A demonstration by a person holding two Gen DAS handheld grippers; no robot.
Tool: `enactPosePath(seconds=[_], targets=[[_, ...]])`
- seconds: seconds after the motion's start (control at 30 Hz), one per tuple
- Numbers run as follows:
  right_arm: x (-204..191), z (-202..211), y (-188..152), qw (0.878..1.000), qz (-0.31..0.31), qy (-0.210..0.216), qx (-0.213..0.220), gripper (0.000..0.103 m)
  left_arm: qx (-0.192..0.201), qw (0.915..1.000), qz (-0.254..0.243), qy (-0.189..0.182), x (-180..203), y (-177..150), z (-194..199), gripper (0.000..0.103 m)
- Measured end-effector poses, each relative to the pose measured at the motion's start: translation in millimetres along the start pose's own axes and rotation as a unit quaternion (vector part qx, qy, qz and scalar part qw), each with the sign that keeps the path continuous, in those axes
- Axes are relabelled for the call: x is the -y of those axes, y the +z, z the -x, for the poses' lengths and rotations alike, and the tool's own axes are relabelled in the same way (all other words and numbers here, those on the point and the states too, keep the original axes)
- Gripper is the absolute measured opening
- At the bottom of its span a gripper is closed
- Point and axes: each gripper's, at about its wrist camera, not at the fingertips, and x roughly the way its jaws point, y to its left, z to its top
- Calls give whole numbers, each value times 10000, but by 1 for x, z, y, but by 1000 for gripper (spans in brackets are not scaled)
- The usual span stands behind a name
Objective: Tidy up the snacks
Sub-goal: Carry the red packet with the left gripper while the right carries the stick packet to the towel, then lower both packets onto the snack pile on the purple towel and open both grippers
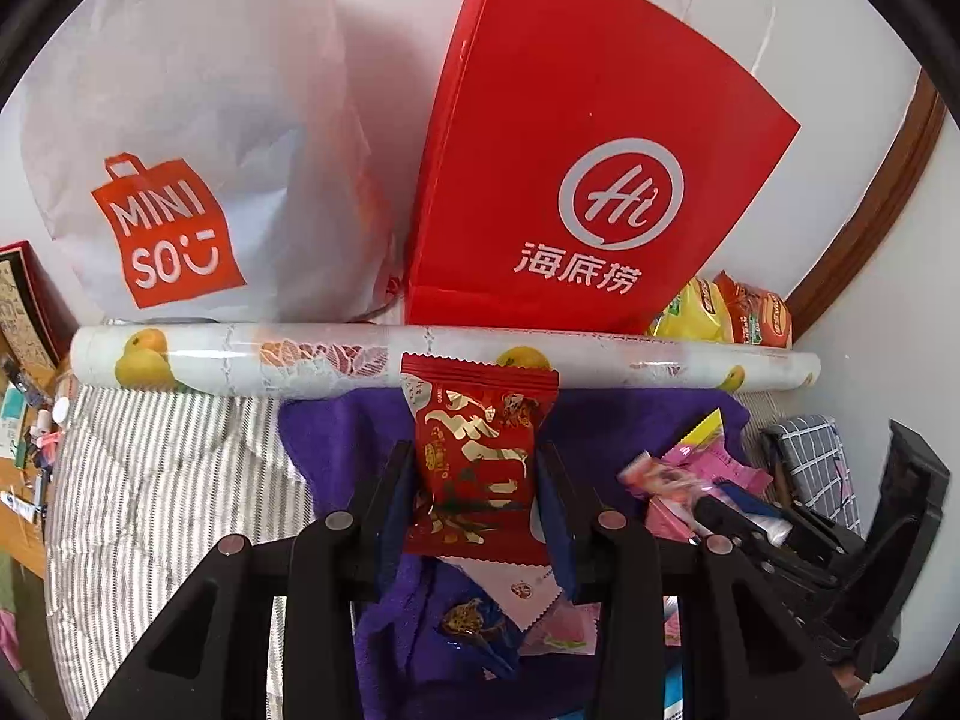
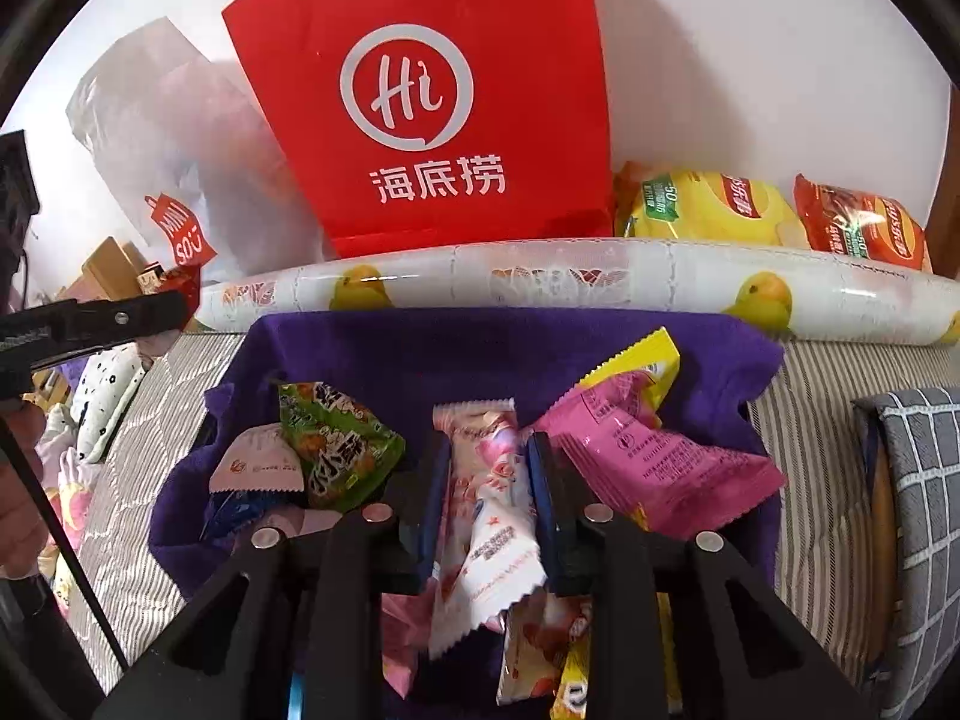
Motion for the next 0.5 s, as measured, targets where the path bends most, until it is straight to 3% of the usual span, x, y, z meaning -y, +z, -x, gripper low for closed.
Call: enactPosePath(seconds=[0.1, 0.27, 0.5], targets=[[-1, 19, -3, 9997, -13, 8, 261, 43, -78, 10000, 27, 18, -1, -1, -4, 37], [-5, 40, -10, 9976, -10, 7, 699, 46, -231, 9997, 17, 30, 3, -4, -16, 37], [-1, 38, -18, 9976, -27, -45, 696, 46, -413, 9991, -35, 80, 10, -8, -29, 37]])
